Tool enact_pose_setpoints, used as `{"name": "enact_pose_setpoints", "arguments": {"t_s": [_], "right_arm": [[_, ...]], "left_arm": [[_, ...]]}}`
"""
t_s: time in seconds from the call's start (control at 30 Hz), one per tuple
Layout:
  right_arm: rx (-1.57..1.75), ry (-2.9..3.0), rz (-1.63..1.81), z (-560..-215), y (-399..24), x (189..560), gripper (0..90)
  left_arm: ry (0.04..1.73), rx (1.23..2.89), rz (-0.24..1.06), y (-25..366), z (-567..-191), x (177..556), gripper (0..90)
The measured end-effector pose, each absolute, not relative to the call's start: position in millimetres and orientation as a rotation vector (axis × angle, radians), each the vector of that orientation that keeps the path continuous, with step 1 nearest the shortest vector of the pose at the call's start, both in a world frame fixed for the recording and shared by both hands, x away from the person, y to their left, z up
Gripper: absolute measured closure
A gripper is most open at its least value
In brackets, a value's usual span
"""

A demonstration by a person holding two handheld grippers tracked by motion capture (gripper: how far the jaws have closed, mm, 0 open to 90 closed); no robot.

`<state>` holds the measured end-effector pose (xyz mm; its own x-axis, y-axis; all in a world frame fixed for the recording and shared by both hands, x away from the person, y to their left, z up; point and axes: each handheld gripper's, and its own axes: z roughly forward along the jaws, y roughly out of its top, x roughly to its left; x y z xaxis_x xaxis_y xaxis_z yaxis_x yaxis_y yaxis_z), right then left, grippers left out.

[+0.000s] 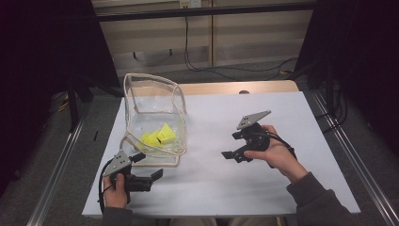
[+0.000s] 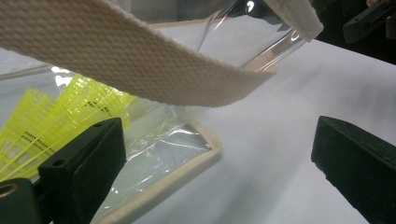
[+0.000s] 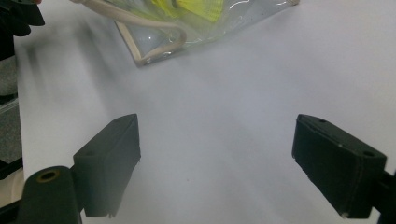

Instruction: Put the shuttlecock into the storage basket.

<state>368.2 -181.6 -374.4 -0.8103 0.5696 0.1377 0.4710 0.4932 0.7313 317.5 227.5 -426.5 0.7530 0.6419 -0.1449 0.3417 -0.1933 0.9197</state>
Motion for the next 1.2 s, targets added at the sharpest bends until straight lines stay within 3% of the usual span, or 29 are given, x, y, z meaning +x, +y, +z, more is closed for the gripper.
{"name": "enact_pose_setpoints", "arguments": {"t_s": [1.2], "right_arm": [[1.020,2.523,1.221,-404,-232,351,15.2]], "left_arm": [[0.765,1.807,0.327,227,-427,317,3.0]]}}
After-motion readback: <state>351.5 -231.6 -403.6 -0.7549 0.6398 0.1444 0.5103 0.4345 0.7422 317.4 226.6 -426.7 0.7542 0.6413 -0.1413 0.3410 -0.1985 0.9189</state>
